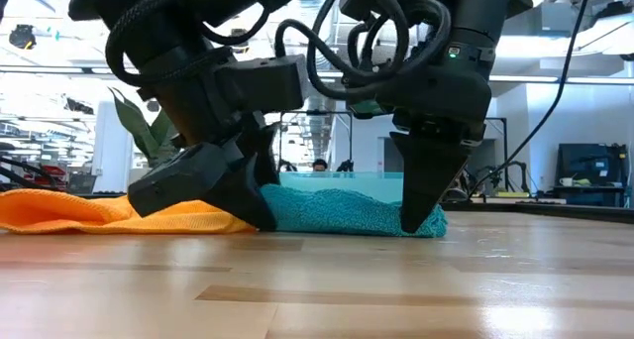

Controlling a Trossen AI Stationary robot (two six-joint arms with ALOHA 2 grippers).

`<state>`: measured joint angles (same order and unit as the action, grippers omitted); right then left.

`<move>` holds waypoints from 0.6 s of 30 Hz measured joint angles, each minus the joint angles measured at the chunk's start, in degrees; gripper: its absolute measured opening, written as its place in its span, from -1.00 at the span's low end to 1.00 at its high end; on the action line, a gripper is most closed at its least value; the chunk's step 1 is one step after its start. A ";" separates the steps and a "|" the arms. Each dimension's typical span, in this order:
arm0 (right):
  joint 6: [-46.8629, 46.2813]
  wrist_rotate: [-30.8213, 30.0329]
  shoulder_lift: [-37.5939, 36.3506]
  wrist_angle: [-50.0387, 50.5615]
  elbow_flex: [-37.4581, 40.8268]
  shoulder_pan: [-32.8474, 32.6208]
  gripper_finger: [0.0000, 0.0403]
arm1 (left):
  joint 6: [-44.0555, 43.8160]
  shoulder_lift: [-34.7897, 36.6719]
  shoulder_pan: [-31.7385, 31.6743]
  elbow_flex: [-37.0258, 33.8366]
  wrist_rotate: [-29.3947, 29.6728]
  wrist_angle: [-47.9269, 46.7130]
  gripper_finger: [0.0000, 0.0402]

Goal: Roll microfiber towels into tight, uniform cylinder then place into a basket
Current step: Roll the blue microfiber towel

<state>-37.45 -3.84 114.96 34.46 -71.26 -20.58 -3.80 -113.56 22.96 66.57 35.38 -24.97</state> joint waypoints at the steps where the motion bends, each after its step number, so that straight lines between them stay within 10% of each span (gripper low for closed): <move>1: 0.00 0.00 0.00 0.00 0.00 0.00 -0.86 | -0.72 -0.06 -0.02 0.83 -0.05 -2.26 -0.22; 18: 0.00 0.00 0.00 0.00 0.00 0.00 -0.87 | -5.70 -0.06 5.02 9.67 3.57 -16.94 -0.23</move>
<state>-37.45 -3.84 114.96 34.46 -71.26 -20.58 -9.50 -113.62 27.98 76.24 38.95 -41.91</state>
